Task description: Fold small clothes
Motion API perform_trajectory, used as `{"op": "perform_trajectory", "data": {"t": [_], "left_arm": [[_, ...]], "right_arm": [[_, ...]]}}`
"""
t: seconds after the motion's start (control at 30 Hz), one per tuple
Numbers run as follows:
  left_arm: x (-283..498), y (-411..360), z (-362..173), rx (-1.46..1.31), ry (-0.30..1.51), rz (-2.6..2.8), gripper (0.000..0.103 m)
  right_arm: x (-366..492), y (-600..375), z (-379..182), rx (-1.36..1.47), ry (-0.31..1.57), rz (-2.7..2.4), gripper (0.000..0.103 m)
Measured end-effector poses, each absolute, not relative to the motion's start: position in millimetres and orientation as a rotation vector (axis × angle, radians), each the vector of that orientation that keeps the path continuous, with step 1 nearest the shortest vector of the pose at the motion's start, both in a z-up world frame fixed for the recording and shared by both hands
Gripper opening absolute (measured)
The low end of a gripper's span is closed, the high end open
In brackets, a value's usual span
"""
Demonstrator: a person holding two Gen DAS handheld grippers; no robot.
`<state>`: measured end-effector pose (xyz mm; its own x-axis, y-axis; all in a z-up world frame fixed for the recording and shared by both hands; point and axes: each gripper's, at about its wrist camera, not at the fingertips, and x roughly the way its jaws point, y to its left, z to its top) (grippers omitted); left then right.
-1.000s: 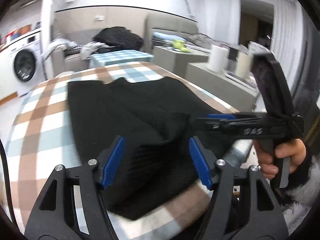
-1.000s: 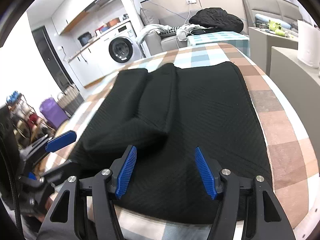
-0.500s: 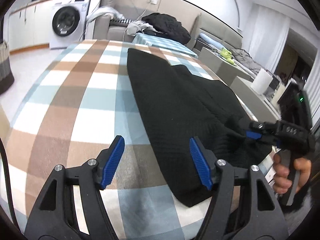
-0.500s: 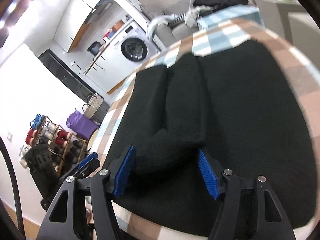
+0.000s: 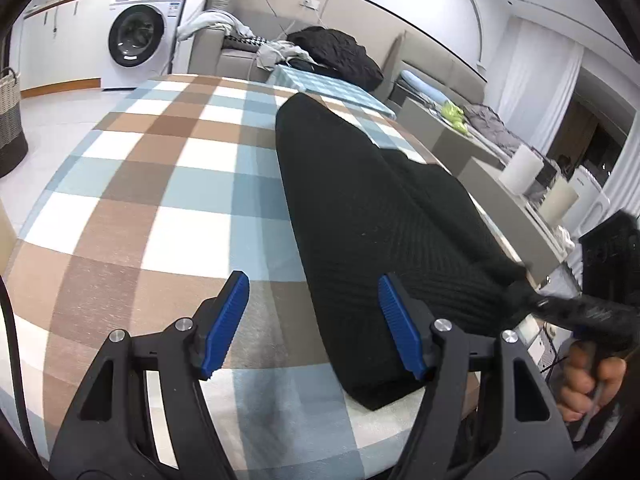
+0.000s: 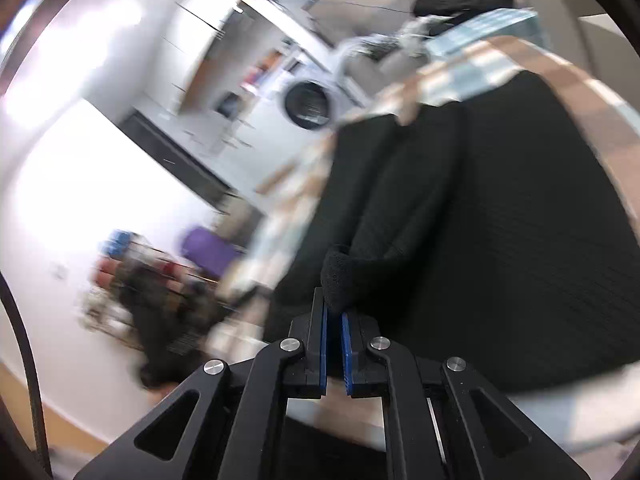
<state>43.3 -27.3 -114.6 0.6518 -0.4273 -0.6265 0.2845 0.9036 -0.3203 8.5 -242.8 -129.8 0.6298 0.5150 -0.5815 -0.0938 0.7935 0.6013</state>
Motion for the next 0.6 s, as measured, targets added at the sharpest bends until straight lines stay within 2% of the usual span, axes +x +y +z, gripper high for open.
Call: {"op": "perform_trajectory", "data": {"t": [0.07,0.2,0.23,0.4,0.47,0.53,0.6], "left_arm": [[43,-32,-116,-0.185,0.770,-0.412,0.065],[44,-35,-120,-0.186,0.781,-0.418,0.065],[44,-35,-121,-0.191,0.782,-0.418,0.065],[45,-35,-123,-0.195,0.785,-0.418,0.065],[46,-34,-123,-0.195,0.787,-0.418,0.065],[47,-34,-124,-0.195,0.788,-0.418,0.065],[48,-34,-124,-0.198,0.788,-0.416,0.065]], "right_arm": [[10,-249,-142,0.578,0.868,0.341,0.010],[11,-260,-133,0.613,0.806,0.328,0.043],[13,-261,-129,0.618,0.788,0.323,0.047],[43,-263,-136,0.641,0.815,0.292,0.047],[55,-258,-145,0.639,0.835,0.295,0.044],[61,-250,-145,0.611,0.850,0.320,0.020],[59,-241,-132,0.557,0.810,0.369,0.006]]}}
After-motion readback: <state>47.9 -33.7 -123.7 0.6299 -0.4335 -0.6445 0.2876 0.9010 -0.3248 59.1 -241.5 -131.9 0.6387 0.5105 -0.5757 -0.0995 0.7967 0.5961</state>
